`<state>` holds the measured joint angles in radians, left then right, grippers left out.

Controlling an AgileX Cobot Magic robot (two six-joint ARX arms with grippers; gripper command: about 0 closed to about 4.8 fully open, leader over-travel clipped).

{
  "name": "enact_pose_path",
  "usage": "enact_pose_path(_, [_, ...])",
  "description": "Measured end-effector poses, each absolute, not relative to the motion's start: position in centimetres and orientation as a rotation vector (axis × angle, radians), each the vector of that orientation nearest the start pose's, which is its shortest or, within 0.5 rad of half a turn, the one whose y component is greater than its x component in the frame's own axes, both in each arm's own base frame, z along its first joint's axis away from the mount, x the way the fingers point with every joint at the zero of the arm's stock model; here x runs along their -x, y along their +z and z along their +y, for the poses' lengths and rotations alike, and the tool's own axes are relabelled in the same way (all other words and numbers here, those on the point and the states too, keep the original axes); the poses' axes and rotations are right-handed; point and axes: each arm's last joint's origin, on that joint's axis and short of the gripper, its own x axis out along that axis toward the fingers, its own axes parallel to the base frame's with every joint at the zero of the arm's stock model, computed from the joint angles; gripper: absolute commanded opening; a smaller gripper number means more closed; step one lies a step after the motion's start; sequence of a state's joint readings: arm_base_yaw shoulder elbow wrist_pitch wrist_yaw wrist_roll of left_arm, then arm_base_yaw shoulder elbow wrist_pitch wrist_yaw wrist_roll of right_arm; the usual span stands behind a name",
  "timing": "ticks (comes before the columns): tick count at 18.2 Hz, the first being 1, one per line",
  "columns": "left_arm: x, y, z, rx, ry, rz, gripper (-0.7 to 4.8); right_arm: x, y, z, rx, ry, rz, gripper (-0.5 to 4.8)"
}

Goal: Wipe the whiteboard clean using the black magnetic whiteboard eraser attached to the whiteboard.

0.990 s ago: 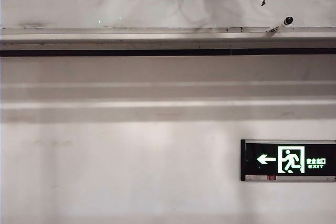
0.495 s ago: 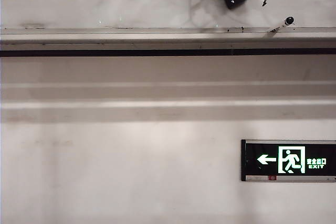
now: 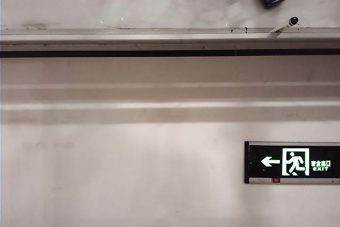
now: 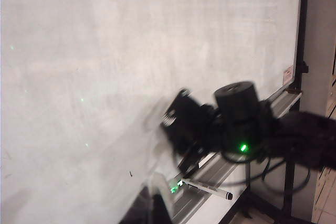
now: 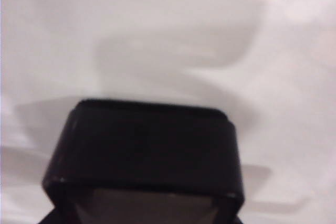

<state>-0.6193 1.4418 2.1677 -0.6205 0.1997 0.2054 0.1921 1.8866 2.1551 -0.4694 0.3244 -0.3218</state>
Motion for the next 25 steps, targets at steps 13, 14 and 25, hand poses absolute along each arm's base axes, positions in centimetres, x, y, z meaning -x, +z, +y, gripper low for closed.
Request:
enact_pose_path(13, [-18.0,58.3,-13.5,-0.17,-0.804,-0.192,-0.06,-41.1,46.5,1.8,0.322,0.069,0.17,0.71])
enact_pose_path(14, [-18.0,58.3,-13.5,-0.17,-0.804,-0.192,-0.06,-41.2,46.5,2.0,0.317,0.082,0.169,0.71])
enact_pose_path(25, [-18.0,58.3,-13.5,-0.172,-0.804,-0.186,-0.06,-41.9,43.3,12.5,0.478,0.413,0.171,0.71])
